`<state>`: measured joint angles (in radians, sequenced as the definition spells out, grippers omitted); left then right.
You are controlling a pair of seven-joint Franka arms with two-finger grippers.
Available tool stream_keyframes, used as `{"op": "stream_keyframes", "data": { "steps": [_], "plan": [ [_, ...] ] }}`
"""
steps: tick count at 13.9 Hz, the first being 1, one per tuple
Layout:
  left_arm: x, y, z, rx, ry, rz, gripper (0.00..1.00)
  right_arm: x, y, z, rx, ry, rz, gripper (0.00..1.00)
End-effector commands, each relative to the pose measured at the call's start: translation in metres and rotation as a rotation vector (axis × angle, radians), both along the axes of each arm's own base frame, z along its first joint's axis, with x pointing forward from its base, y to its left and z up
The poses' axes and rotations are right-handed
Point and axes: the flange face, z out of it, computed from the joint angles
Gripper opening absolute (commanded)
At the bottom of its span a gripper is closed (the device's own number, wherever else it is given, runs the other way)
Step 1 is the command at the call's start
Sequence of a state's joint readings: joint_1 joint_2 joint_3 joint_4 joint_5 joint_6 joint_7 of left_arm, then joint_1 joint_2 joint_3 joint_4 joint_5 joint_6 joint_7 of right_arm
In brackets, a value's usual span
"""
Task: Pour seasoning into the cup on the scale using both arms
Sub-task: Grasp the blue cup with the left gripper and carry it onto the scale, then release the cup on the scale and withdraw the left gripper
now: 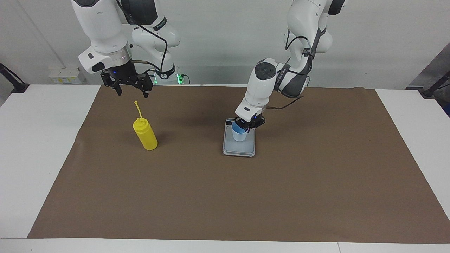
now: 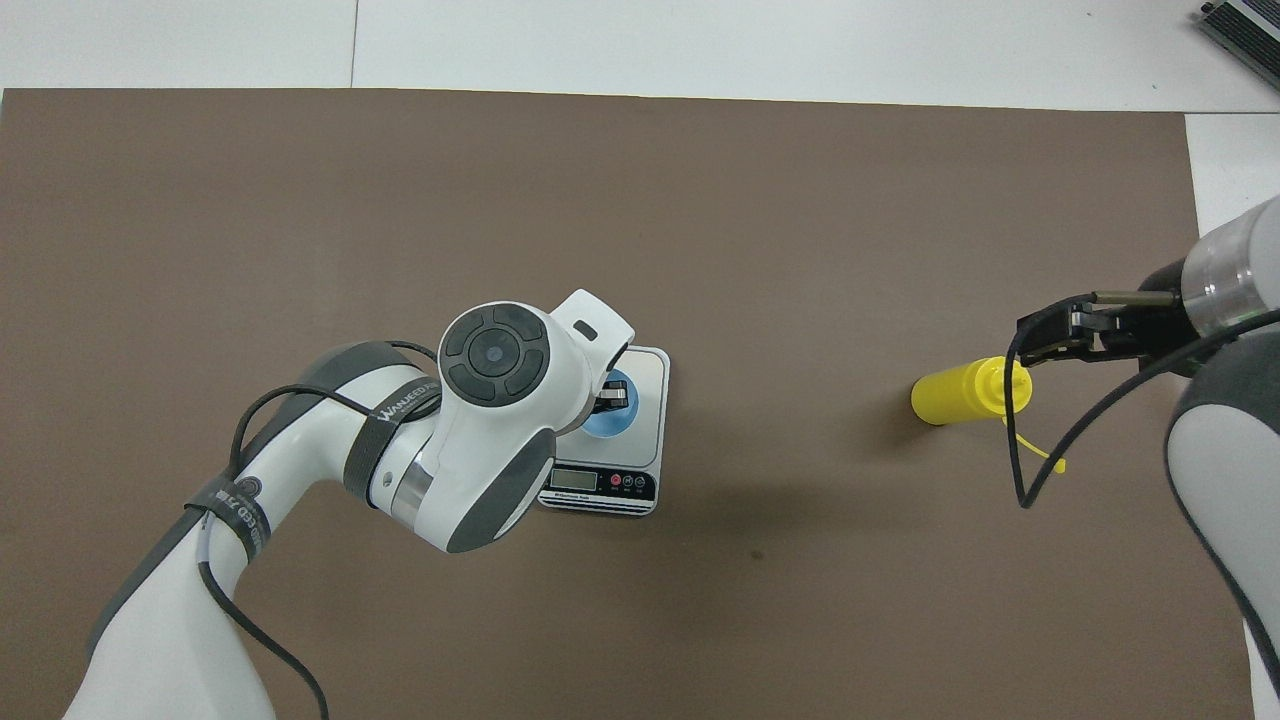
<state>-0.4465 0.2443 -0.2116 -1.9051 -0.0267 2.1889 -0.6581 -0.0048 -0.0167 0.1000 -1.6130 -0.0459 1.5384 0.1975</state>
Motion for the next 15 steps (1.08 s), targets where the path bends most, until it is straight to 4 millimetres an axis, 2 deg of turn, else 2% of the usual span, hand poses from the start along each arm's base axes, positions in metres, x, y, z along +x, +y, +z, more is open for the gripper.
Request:
{"op": "stream_keyframes", "data": {
  "steps": [1, 2, 3, 5, 7, 8, 12, 14, 15],
  "plan": [
    [0.002, -0.001, -0.001, 0.008, -0.022, 0.008, 0.06, 0.002, 0.0, -0.002, 0.005, -0.015, -0.01, 1.0],
    [0.003, 0.001, -0.001, 0.009, -0.021, 0.011, 0.5, 0.003, 0.0, -0.003, 0.006, -0.026, -0.02, 1.0],
    [0.003, 0.002, -0.001, 0.022, -0.024, 0.004, 0.99, 0.005, 0.0, -0.004, 0.006, -0.047, -0.033, 1.0],
    [0.009, 0.01, 0.009, 0.058, -0.052, -0.014, 1.0, 0.007, 0.0, -0.004, 0.006, -0.057, -0.052, 1.0],
    [0.025, 0.037, 0.041, 0.088, -0.061, 0.012, 1.0, 0.007, -0.004, -0.004, 0.007, -0.06, -0.09, 0.99],
    [0.032, 0.053, 0.056, 0.104, -0.071, -0.006, 1.0, 0.007, -0.005, -0.004, 0.006, -0.061, -0.116, 0.92],
    [0.047, 0.134, 0.109, 0.144, -0.05, -0.073, 1.0, 0.011, -0.04, -0.008, 0.102, -0.037, -0.373, 0.9],
    [0.045, 0.169, 0.139, 0.149, -0.057, -0.117, 1.0, 0.015, -0.043, -0.014, 0.113, -0.025, -0.538, 0.94],
    [0.045, 0.193, 0.152, 0.152, -0.054, -0.145, 1.0, 0.018, -0.043, -0.019, 0.128, -0.017, -0.573, 0.96]
  ]
}}
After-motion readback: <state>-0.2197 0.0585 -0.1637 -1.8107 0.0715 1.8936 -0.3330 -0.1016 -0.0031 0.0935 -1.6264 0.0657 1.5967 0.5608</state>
